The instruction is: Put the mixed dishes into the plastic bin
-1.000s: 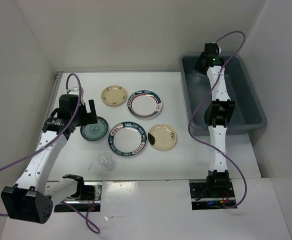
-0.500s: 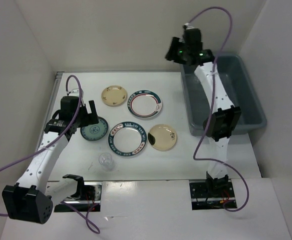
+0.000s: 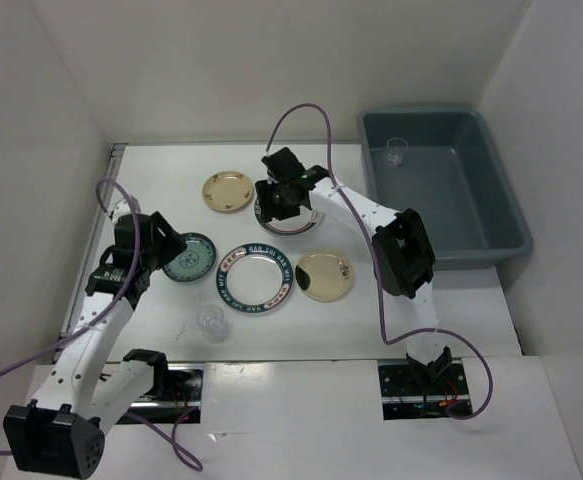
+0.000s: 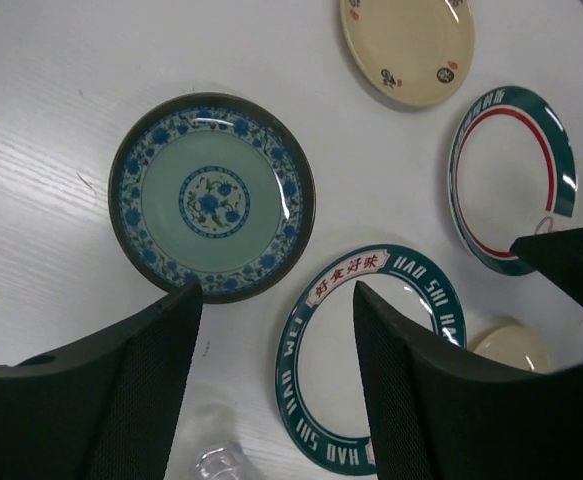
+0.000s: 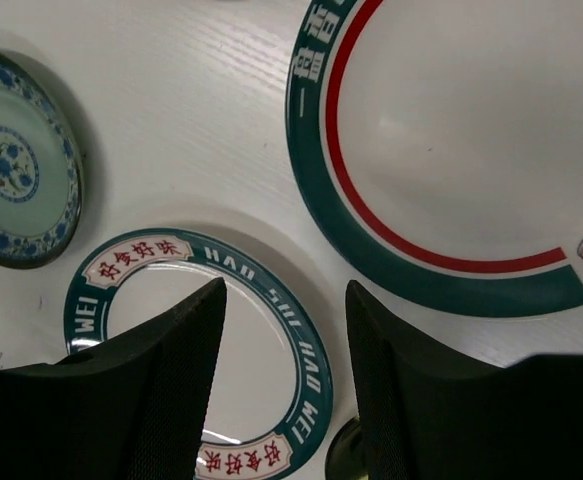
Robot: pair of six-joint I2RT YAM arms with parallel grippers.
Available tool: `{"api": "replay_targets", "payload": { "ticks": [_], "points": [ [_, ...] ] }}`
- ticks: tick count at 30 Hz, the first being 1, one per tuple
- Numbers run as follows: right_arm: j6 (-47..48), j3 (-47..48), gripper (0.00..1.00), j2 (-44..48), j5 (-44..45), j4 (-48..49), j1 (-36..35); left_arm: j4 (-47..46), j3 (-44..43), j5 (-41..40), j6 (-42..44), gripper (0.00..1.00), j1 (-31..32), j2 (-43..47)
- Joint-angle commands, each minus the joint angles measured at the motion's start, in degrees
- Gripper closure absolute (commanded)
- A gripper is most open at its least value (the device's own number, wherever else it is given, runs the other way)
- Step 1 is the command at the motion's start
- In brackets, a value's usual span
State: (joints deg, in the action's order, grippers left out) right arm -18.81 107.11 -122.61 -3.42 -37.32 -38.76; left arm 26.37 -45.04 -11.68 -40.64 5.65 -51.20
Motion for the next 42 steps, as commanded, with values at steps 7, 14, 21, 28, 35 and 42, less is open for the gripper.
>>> {"api": "replay_targets", "payload": {
  "ticks": [7, 14, 21, 28, 35, 42],
  "points": [
    [-1.4, 4.5, 0.43, -3.3, 20.2, 0.0, 1.2, -19.5, 11.8, 12.4, -13.6, 0.22, -1.2, 2.6],
    [-4.9, 5.7, 0.43, -4.8, 24.5, -2.0, 4.7, -29.9, 6.4, 17.7, -7.8, 0.24, -1.2, -10.1],
    [-6.0, 4.1, 0.43, -3.3, 29.0, -0.6, 6.6, -44.4, 1.4, 18.9, -11.6, 0.33, -1.2, -27.1],
    [-6.6, 16.8, 0.51, -10.4, 29.1, -4.9, 10.9, -50.1, -6.3, 23.4, -15.0, 0.46, 0.1, -41.0],
    [-6.6, 20.7, 0.51, -12.2, 27.2, -6.6, 12.6, -52.3, -14.5, 28.1, -13.6, 0.4, 3.7, -54.9],
    [-7.1, 21.7, 0.48, -9.5, 26.7, -7.9, 12.6, -52.4, -16.4, 28.1, -11.7, 0.41, 5.2, -60.6]
  ]
}}
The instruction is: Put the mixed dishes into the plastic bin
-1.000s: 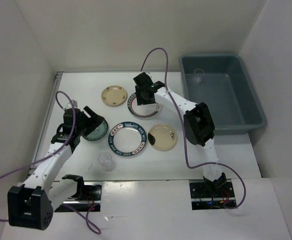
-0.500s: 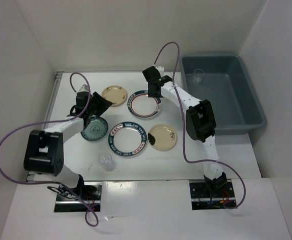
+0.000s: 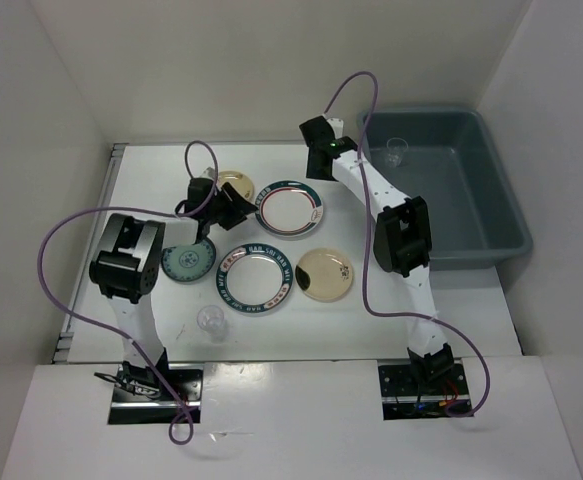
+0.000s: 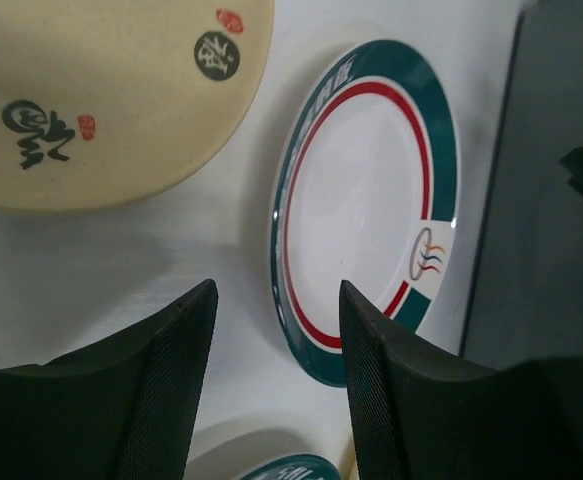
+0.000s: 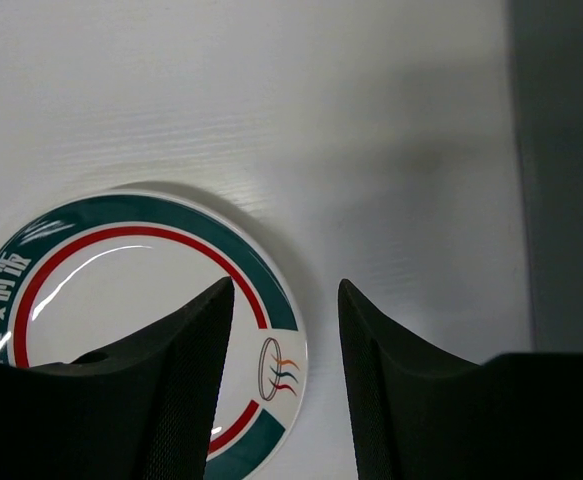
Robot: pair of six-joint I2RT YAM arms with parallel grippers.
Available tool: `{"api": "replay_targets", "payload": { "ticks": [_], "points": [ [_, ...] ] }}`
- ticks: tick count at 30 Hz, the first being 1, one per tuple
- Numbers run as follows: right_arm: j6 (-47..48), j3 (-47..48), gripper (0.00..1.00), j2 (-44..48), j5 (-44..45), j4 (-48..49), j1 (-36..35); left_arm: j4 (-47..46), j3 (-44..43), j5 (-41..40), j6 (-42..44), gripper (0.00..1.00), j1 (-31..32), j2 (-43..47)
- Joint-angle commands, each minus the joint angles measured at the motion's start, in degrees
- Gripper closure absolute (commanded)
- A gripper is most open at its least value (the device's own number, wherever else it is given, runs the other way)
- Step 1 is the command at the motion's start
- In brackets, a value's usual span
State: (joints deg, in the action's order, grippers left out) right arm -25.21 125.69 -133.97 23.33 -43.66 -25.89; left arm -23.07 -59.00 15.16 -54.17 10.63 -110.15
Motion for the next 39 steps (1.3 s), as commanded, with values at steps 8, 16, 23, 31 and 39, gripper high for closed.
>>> {"api": "replay_targets", "payload": {
  "ticks": [8, 16, 23, 31, 39],
  "points": [
    [-0.7, 2.5, 0.48, 3.5, -1.6, -1.5, 0.2, -4.1, -4.2, 3.6, 1.8, 0.45, 0.8, -7.0],
    [-1.2, 2.0, 0.48, 3.0, -3.3, -2.6, 0.8, -4.8, -9.1, 4.1, -1.2, 0.5, 3.2, -11.5],
    [-1.2, 2.0, 0.47, 3.5, -3.8, -3.2, 1.8, -4.5, -11.1, 4.6, -2.3, 0.85, 4.4, -13.8],
    [-0.5, -1.2, 0.25, 8.1, -8.3, -0.5, 4.4, 0.7, -10.6, 1.4, 0.8, 1.0, 2.6, -5.1],
    [2.1, -11.8, 0.2, 19.7, -29.1, 7.4, 10.4, -0.7, -5.5, 9.7, -5.7, 1.0, -5.0, 7.5]
  ]
}}
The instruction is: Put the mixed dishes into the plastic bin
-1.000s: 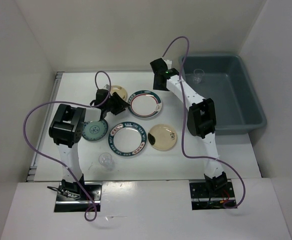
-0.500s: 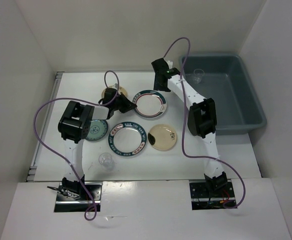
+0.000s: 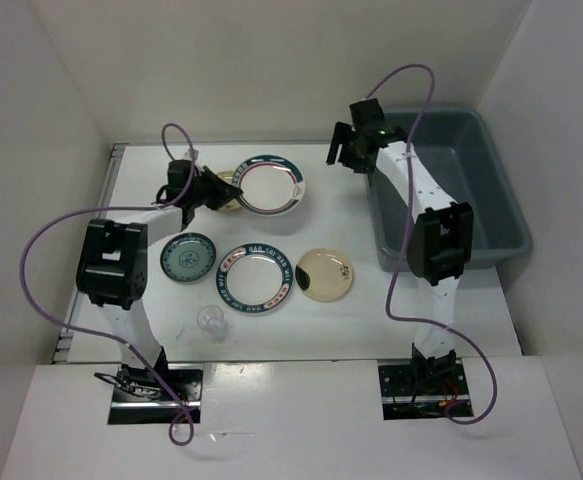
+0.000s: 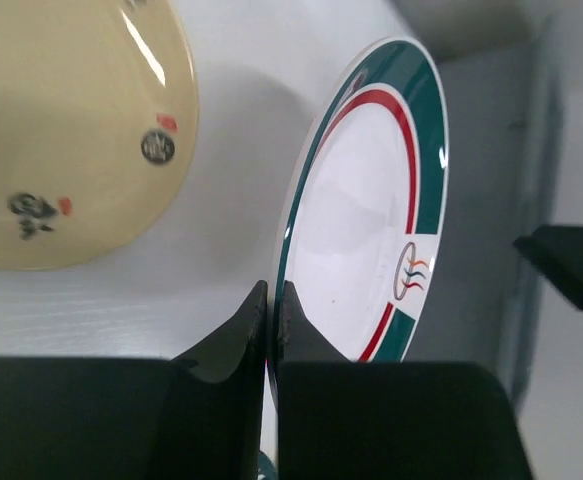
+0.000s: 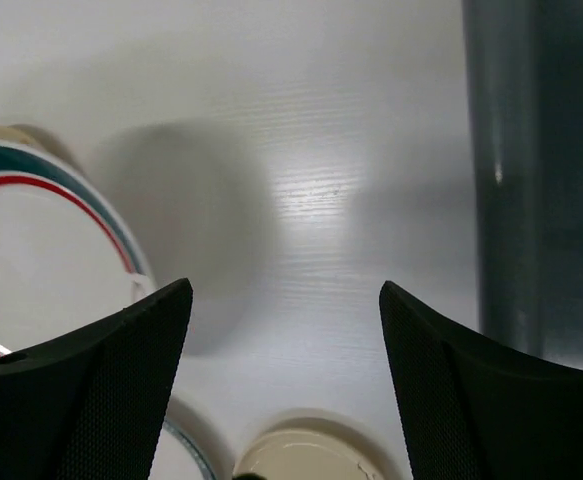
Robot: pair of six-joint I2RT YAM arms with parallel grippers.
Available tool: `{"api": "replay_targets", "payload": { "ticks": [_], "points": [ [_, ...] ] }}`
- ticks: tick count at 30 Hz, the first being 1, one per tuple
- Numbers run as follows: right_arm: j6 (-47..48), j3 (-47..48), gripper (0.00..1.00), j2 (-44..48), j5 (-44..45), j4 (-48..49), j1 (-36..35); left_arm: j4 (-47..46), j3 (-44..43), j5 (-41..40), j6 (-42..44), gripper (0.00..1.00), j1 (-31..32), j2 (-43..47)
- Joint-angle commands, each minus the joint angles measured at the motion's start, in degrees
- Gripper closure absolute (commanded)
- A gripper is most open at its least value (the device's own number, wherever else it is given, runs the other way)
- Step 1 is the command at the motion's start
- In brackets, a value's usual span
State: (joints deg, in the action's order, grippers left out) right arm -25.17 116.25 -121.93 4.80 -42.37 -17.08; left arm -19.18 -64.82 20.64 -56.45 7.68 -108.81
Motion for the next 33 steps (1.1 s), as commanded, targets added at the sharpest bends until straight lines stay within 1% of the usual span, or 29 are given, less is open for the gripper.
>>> {"api": "replay_targets", "payload": {
  "ticks": [1, 2, 3, 6, 7, 9, 10, 12, 15, 17, 18, 19, 21, 22, 26, 27, 28, 29, 31, 33],
  "points": [
    [2.1, -3.8, 0.2, 8.4, -12.8, 6.6, 1.6, -4.6, 1.0, 5.5, -4.0, 1.0, -2.7, 6.9],
    [2.7, -4.4, 0.2, 9.0, -14.9, 7.6, 1.6, -4.6, 1.6, 5.5, -4.5, 1.0, -2.7, 8.5],
    [2.8, -5.1, 0.21, 10.1, -19.0, 8.3, 1.6, -5.2, 1.6, 6.3, -5.4, 1.0, -2.7, 9.2],
    [2.8, -6.9, 0.21, 10.9, -25.2, 10.2, 1.6, -7.7, 3.9, 7.7, -8.6, 1.0, -2.7, 11.0],
    [2.8, -7.5, 0.21, 10.9, -26.9, 10.2, 1.6, -7.7, 3.9, 7.7, -8.6, 1.0, -2.7, 11.0],
    [2.1, -8.1, 0.25, 10.9, -30.2, 12.1, 1.6, -7.7, 3.9, 9.1, -9.9, 1.0, -2.7, 11.0],
    [1.3, -8.9, 0.25, 10.9, -33.5, 12.8, 1.6, -8.3, 3.9, 9.2, -9.9, 1.0, -2.7, 11.0],
    [0.5, -8.9, 0.26, 10.9, -34.4, 13.4, 1.6, -8.9, 3.9, 10.2, -11.8, 1.0, -2.7, 11.0],
    [0.5, -9.5, 0.27, 10.4, -34.4, 13.4, 1.6, -9.6, 3.9, 10.2, -11.8, 1.0, -2.7, 11.5],
    [0.5, -9.5, 0.33, 9.8, -35.6, 13.4, 1.6, -9.6, 3.9, 10.2, -12.4, 1.0, -2.7, 12.2],
    [0.5, -9.5, 0.4, 9.8, -35.6, 14.0, 1.6, -9.6, 3.9, 10.2, -12.4, 1.0, -2.7, 12.7],
    [0.5, -10.0, 0.42, 9.8, -36.6, 14.0, 1.6, -10.3, 3.9, 10.2, -13.0, 1.0, -2.7, 12.8],
    [-0.1, -10.0, 0.43, 9.3, -38.5, 14.0, 1.6, -10.8, 3.9, 10.2, -13.8, 1.0, -2.7, 12.8],
    [-0.1, -10.0, 0.48, 8.6, -38.5, 14.0, 1.0, -11.3, 3.9, 10.2, -14.3, 1.0, -2.7, 12.1],
    [-0.1, -10.0, 0.49, 7.4, -38.5, 14.0, -0.8, -13.2, 3.9, 10.8, -16.1, 1.0, -2.7, 10.9],
    [-0.1, -10.0, 0.51, 6.7, -39.1, 14.0, -0.8, -13.3, 3.9, 11.4, -16.9, 1.0, -2.7, 10.9],
    [-0.1, -9.4, 0.53, 6.7, -39.6, 14.0, -0.8, -13.8, 3.9, 11.4, -16.9, 1.0, -2.7, 10.4],
    [-0.6, -9.4, 0.61, 6.0, -39.6, 14.0, -0.8, -13.8, 3.9, 11.4, -16.9, 1.0, -2.1, 10.4],
    [-0.6, -8.7, 0.69, 5.3, -41.3, 14.0, -0.8, -13.8, 3.4, 10.9, -16.9, 1.0, -1.4, 10.4],
    [-1.1, -8.1, 0.84, 4.8, -42.4, 14.0, -0.8, -13.8, 3.4, 10.9, -16.9, 1.0, -0.8, 9.8]
  ]
}}
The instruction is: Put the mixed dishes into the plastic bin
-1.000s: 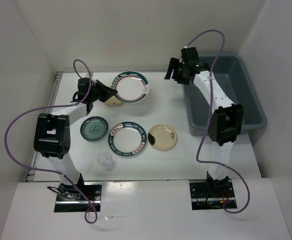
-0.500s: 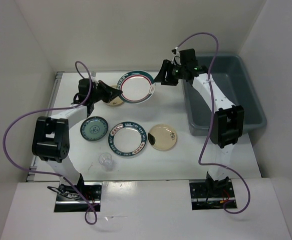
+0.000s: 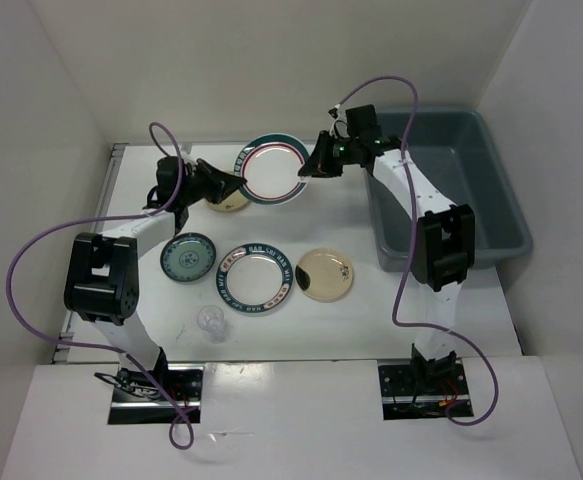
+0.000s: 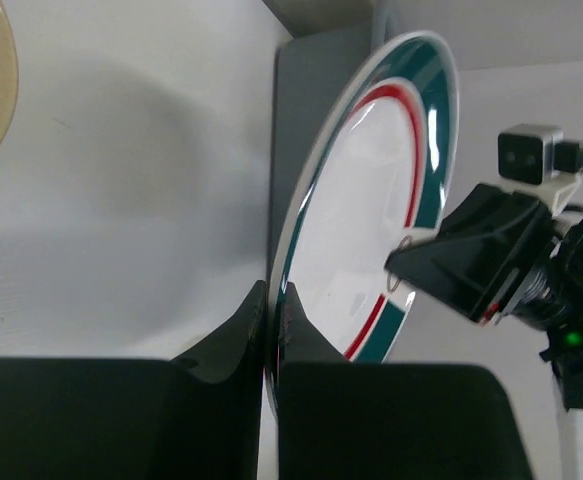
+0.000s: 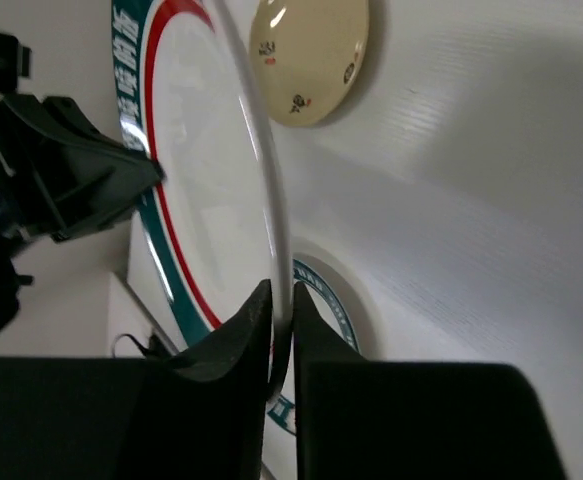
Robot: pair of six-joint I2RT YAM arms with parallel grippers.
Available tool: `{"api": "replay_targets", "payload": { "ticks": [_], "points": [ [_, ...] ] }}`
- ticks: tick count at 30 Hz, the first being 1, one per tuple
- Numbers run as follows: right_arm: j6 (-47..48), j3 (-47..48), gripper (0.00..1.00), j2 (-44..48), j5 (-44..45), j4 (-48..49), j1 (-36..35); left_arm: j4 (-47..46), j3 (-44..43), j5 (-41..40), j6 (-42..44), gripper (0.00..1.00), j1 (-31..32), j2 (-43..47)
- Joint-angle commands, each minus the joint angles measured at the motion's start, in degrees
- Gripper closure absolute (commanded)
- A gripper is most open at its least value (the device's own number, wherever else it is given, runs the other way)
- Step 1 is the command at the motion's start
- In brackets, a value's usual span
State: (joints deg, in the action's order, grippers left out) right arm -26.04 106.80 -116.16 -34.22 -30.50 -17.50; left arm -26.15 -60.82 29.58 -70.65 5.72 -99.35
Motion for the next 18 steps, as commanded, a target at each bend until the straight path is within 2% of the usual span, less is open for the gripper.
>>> {"api": "replay_targets", "payload": {
  "ticks": [1, 2, 3, 4, 5, 6, 7, 10, 13, 17, 18],
  "points": [
    [-0.2, 2.8, 0.93, -1.6, -4.0, 2.1, -0.4, -6.8, -0.6, 2.0, -2.7, 1.0, 1.1, -0.4],
    [-0.2, 3.4, 0.99, -1.6, -4.0, 1.6, -0.4, -6.8, -1.1, 2.0, -3.3, 1.0, 1.1, -1.3],
    [-0.2, 3.9, 0.99, -2.1, -3.4, 1.1, -0.4, -6.8, -1.1, 2.0, -3.3, 0.98, 1.7, -1.3],
    [-0.2, 4.5, 0.99, -2.1, -2.6, 0.4, -0.4, -6.8, -1.1, 2.0, -3.3, 0.86, 1.7, -1.9],
    [-0.2, 5.1, 0.99, -1.5, -0.1, 0.4, -0.4, -6.8, -1.1, 1.4, -3.3, 0.61, 1.7, -1.9],
    [-0.2, 5.1, 0.99, -1.0, 0.8, 0.4, -0.4, -6.8, -1.1, 0.8, -3.3, 0.12, 1.7, -1.9],
    [-0.8, 5.1, 0.99, -1.0, 0.8, 1.0, 0.1, -5.6, -1.1, -0.1, -2.7, 0.0, 1.7, -1.9],
    [-1.4, 6.8, 0.99, 0.4, 3.2, 1.0, 3.1, -1.5, -4.0, -0.8, -0.4, 0.0, 1.0, 0.3],
    [-1.9, 7.6, 0.99, 3.0, 7.3, -0.4, 6.3, -0.9, -5.4, 0.1, 0.2, 0.0, -2.7, 6.0],
    [-1.4, 5.3, 0.99, 8.2, 9.9, -1.0, 16.1, 7.9, -6.5, -2.9, 7.4, 0.0, -6.3, 15.1],
    [-1.4, 3.8, 0.99, 11.0, 13.3, -1.0, 17.7, 9.6, -6.5, -3.0, 9.5, 0.0, -6.9, 15.9]
  ]
}}
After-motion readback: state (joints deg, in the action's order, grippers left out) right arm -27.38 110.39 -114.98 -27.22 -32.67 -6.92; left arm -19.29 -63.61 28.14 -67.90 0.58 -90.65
